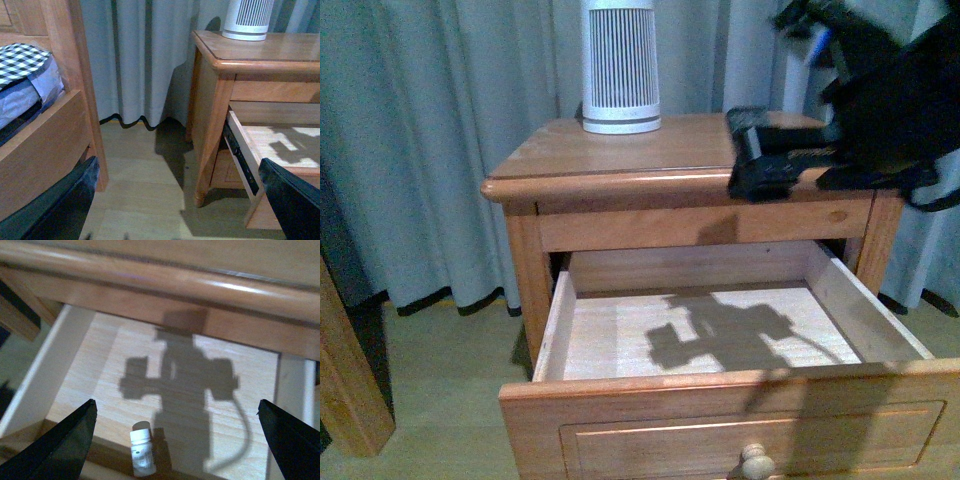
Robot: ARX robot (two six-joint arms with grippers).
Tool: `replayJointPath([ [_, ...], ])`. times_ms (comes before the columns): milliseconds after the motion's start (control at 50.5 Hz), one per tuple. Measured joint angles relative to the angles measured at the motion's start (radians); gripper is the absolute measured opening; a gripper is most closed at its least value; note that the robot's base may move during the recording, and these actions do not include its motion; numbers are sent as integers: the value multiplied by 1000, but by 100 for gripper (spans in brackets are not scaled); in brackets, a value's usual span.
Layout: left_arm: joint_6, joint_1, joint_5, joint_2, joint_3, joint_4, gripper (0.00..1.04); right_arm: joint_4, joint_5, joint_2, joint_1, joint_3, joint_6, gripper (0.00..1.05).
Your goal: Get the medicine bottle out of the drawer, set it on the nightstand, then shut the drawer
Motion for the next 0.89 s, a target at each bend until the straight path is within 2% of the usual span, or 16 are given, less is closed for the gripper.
replayJointPath([
  [238, 0, 0, 0, 0, 0, 0, 98, -161, 33, 318, 64, 285, 4, 98],
  [436, 0, 0, 0, 0, 0, 0, 98, -320, 7, 415, 108, 343, 59, 98],
  [892, 0, 0, 0, 0, 0, 0, 98, -528, -4, 563, 93, 545, 200, 98],
])
